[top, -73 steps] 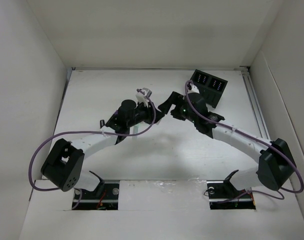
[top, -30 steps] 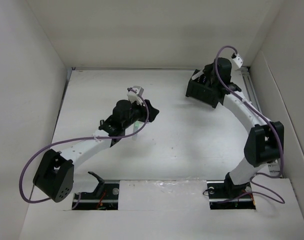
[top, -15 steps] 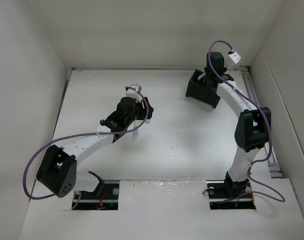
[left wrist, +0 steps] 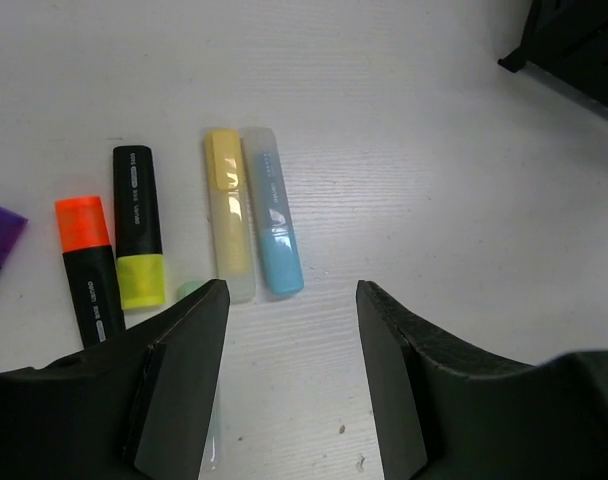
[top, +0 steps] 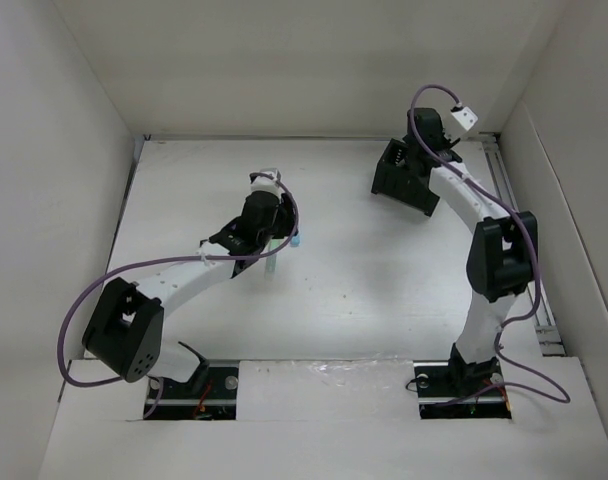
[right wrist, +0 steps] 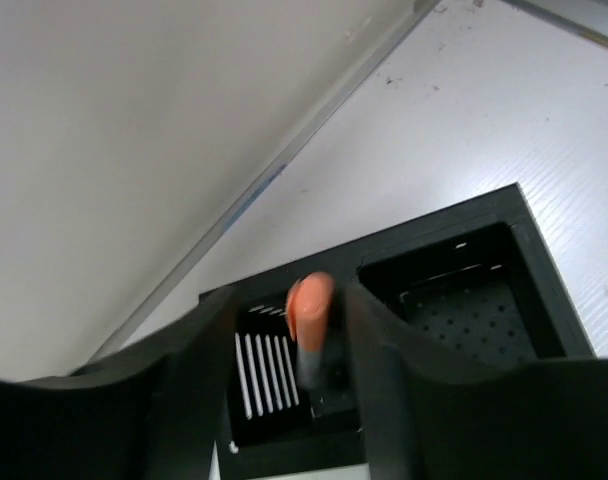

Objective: Sort the stationery into containers
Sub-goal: Place the stationery in the storage box, then pick up the stationery from the center of the board.

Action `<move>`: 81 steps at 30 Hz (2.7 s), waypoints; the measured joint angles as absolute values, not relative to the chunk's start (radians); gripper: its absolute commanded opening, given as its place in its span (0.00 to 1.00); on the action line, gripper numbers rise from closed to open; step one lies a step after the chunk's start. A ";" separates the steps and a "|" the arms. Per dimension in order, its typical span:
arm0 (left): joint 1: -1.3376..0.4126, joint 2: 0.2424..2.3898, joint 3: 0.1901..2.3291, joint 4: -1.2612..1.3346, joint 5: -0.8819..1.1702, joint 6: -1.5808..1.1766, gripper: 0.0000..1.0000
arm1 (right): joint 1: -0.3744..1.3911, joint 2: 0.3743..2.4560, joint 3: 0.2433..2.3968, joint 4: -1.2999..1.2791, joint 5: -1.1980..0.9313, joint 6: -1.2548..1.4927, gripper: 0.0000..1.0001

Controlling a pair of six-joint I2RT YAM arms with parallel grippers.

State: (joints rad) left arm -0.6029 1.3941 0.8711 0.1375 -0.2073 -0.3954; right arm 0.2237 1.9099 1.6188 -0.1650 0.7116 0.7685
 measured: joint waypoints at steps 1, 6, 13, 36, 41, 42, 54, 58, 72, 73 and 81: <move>-0.603 1.394 0.871 0.135 -0.218 -0.395 0.50 | 0.229 1.908 1.618 -0.168 0.711 0.767 0.60; -0.603 1.407 0.882 0.127 -0.253 -0.396 0.46 | 0.262 1.832 1.564 -0.180 0.680 0.766 0.70; -0.603 1.478 0.915 0.095 -0.307 -0.399 0.29 | 0.306 1.515 1.362 -0.156 0.595 0.815 0.00; -0.594 1.833 1.108 0.031 -0.346 -0.400 0.38 | 0.422 1.251 0.950 -0.097 0.365 0.894 0.34; -0.592 1.852 1.114 0.030 -0.369 -0.400 0.37 | 0.422 1.251 0.950 -0.096 0.358 0.894 0.34; -0.589 1.852 1.115 0.030 -0.371 -0.400 0.37 | 0.422 1.251 0.950 -0.096 0.358 0.894 0.34; -0.556 1.898 1.130 0.025 -0.346 -0.403 0.30 | 0.422 1.251 0.948 -0.096 0.350 0.892 0.37; -0.556 1.898 1.132 0.025 -0.333 -0.404 0.09 | 0.422 1.250 0.945 -0.097 0.337 0.888 0.44; -0.556 1.611 1.005 0.083 -0.274 -0.410 0.00 | 0.420 1.237 0.941 -0.089 0.091 0.862 0.74; -0.556 1.576 0.994 0.096 -0.258 -0.410 0.00 | 0.420 1.237 0.942 -0.088 0.065 0.860 0.76; -0.586 1.457 0.889 0.249 -0.029 -0.409 0.00 | 0.440 1.312 0.983 -0.076 -0.126 0.837 0.79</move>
